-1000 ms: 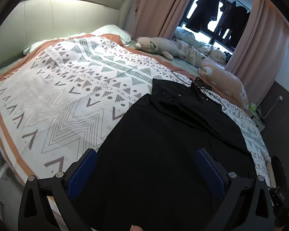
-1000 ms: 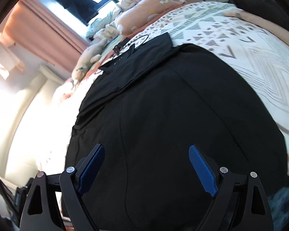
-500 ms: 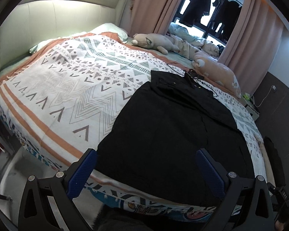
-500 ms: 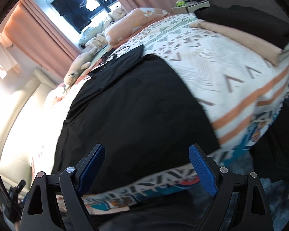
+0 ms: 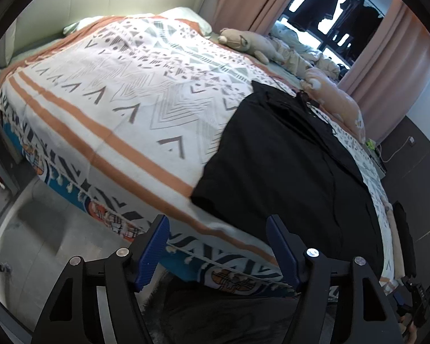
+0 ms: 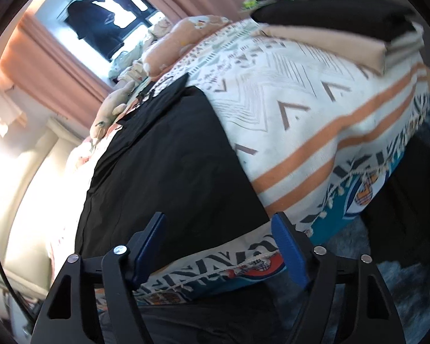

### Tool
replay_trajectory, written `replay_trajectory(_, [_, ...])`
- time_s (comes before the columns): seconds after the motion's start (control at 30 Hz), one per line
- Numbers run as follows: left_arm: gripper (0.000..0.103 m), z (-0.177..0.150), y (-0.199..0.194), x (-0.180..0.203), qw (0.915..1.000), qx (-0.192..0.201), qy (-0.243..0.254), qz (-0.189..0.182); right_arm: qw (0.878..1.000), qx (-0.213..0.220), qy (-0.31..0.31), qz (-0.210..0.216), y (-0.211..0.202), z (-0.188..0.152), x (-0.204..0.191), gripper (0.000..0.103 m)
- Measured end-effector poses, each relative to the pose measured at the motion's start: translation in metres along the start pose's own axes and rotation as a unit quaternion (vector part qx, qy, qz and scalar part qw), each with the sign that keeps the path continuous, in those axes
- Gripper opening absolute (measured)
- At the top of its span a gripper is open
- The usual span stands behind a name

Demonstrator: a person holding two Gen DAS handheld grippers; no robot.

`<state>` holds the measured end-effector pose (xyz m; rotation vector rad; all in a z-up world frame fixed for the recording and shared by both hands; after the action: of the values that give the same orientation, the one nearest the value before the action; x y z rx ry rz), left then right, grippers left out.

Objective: Fold large clothes
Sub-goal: 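Grasp the black jacket's side edge with both tools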

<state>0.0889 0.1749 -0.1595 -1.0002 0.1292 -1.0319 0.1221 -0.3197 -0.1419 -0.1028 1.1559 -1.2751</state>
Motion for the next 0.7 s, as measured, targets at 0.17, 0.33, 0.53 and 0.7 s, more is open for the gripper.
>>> replay_trajectory(0.17, [0.065,0.001,0.017,-0.016,0.9991,-0.019,-0.032,-0.02,0.999,-0.012,0.034,0.005,0.026,0.0,0.023,0.07])
replay_trajectory(0.33, [0.061,0.006,0.035,-0.01,0.999,-0.025,-0.025,-0.028,0.999,-0.021,0.047,0.018,0.055,0.002,0.042,0.064])
replay_trajectory(0.53, [0.05,0.014,0.059,0.001,0.9988,-0.037,-0.013,-0.031,0.996,-0.032,0.06,0.051,0.076,0.003,0.052,0.055])
replay_trajectory(0.7, [0.05,0.018,0.075,0.002,0.9986,-0.047,-0.012,-0.02,0.994,-0.049,0.05,0.082,0.07,0.005,0.049,0.027])
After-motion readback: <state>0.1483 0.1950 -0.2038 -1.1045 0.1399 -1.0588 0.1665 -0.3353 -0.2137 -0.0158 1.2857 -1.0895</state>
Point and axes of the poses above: each gripper's, at about its wrist camera, not at the fingertips, and y roughly the way its jaws point, x to its right, z to its top, the point moved 1 cm from there along y, roughly the way its jaws point, and after that the axes turned 5 degrees about z, right-handed, at the moved point
